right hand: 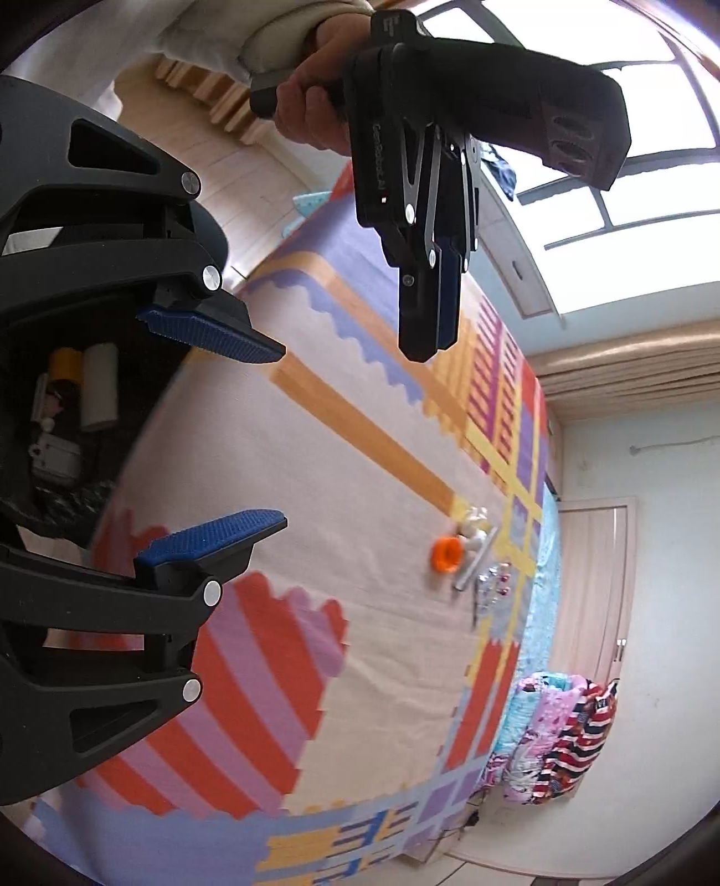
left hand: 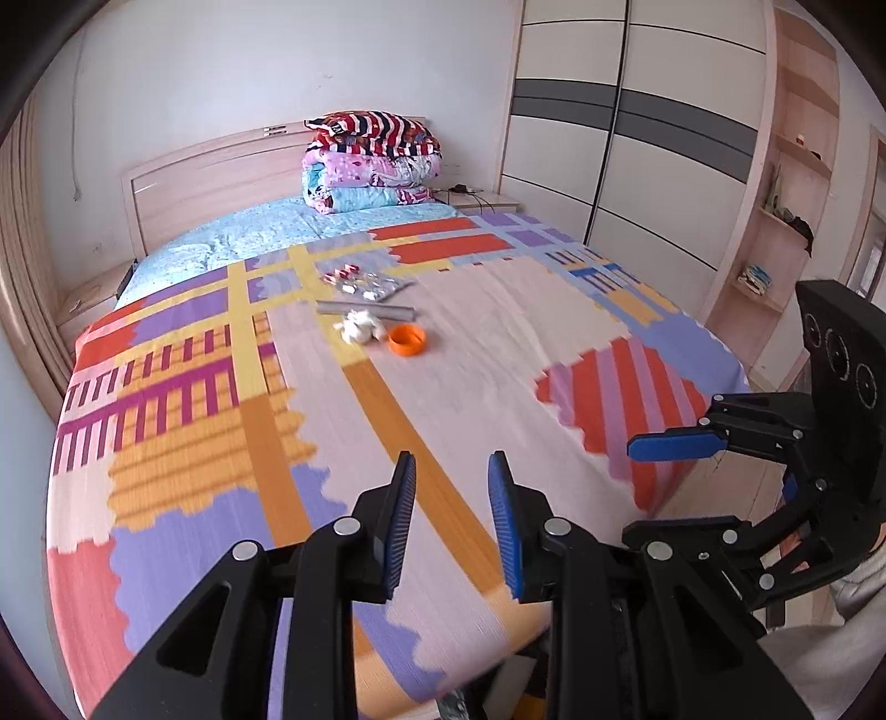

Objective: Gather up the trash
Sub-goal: 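Move both tools back over the bed toward the tissue and orange cap, then grasp the white tissue with the left tool while the right tool grasps the orange cap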

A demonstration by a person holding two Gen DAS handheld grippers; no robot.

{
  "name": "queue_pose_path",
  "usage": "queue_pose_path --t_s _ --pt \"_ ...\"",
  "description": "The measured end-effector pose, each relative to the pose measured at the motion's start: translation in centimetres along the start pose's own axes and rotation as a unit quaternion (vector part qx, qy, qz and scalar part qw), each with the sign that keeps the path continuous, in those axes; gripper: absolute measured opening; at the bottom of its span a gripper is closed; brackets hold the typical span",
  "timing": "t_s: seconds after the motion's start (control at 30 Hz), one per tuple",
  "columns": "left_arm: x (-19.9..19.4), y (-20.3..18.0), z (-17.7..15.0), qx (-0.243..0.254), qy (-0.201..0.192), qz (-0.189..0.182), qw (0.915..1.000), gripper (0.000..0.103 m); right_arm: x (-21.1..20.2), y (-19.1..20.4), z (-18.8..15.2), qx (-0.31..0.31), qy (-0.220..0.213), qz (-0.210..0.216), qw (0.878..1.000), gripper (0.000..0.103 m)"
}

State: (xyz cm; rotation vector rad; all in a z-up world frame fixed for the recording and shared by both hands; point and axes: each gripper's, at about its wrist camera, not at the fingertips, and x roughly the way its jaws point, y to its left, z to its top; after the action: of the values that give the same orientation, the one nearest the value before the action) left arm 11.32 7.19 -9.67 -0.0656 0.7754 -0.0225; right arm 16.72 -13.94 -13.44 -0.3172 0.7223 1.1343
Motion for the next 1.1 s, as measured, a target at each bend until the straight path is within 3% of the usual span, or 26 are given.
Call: queue_pose_path --t_s 0.63,1.1 --pt "8.2 6.5 6.4 -0.06 0.015 -0.014 0.998 0.026 5.5 -5.1 6.1 0.023 -0.002 -0.027 0.999 0.054" --pt "14.2 8.5 9.0 -0.087 0.046 -0.018 0.995 0.026 9.4 -7.5 9.0 0.054 0.007 -0.012 0.998 0.054"
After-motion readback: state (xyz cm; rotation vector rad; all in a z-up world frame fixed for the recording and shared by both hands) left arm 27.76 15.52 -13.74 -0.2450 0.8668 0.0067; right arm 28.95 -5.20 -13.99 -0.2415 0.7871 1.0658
